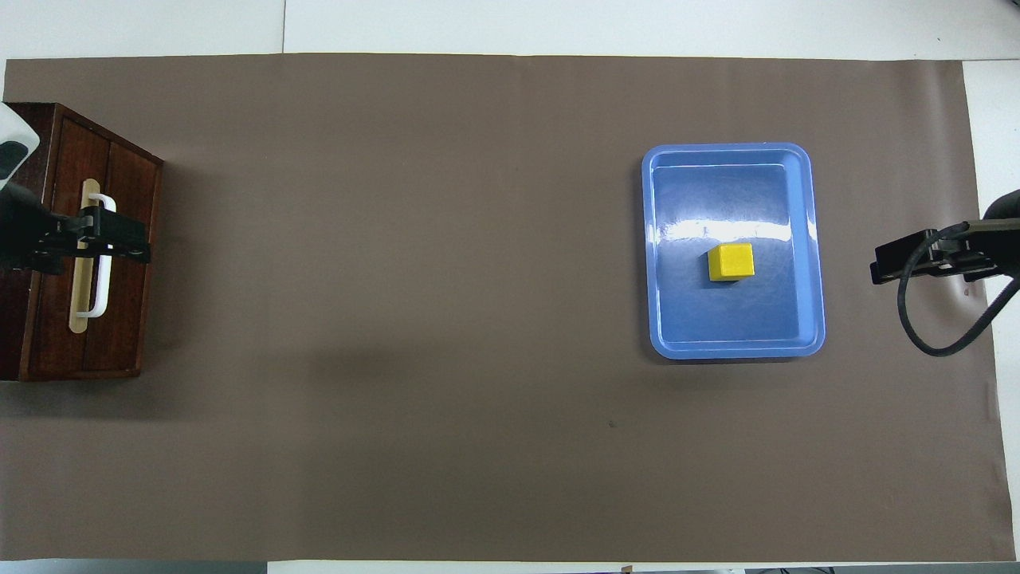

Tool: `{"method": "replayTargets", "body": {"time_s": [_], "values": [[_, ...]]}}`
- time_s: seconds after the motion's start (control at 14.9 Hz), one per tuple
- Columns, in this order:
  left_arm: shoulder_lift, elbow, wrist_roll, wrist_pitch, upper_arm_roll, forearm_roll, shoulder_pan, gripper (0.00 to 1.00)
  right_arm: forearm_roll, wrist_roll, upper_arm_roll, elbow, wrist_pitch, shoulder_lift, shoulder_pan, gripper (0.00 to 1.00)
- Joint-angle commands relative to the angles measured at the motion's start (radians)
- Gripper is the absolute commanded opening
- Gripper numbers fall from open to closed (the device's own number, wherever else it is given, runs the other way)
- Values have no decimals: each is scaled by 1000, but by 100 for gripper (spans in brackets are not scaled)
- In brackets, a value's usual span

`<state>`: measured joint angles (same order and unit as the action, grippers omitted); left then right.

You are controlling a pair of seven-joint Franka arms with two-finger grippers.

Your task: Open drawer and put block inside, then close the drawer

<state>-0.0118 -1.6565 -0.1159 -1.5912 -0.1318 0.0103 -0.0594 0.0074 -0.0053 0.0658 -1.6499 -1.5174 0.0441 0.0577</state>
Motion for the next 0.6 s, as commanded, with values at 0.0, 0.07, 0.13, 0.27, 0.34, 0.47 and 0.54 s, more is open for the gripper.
{"method": "replayTargets", "body": {"time_s": [0.0, 0.07, 0.13, 0.27, 0.34, 0.47, 0.54], "values": [[3, -5, 13, -15, 1, 13, 3, 100, -13, -16, -4, 15, 22, -7, -10, 100], [3, -5, 13, -15, 1, 13, 3, 100, -12, -24, -3, 15, 25, -7, -10, 100], [3, -3, 13, -15, 1, 13, 3, 100, -12, -35, -3, 12, 34, -1, -12, 100], [3, -5, 13, -16, 1, 13, 3, 100, -12, -50, -3, 12, 37, 3, -10, 100], [4, -5, 13, -21, 1, 13, 3, 100, -9, -50, -3, 12, 37, 3, -12, 100], [6, -15, 10, -53, 3, 5, 4, 100, 6, -47, -3, -17, 7, 8, -25, 100], [6, -26, 10, -76, 3, -15, 4, 100, 11, -33, -3, -49, -57, 16, -29, 100]]}}
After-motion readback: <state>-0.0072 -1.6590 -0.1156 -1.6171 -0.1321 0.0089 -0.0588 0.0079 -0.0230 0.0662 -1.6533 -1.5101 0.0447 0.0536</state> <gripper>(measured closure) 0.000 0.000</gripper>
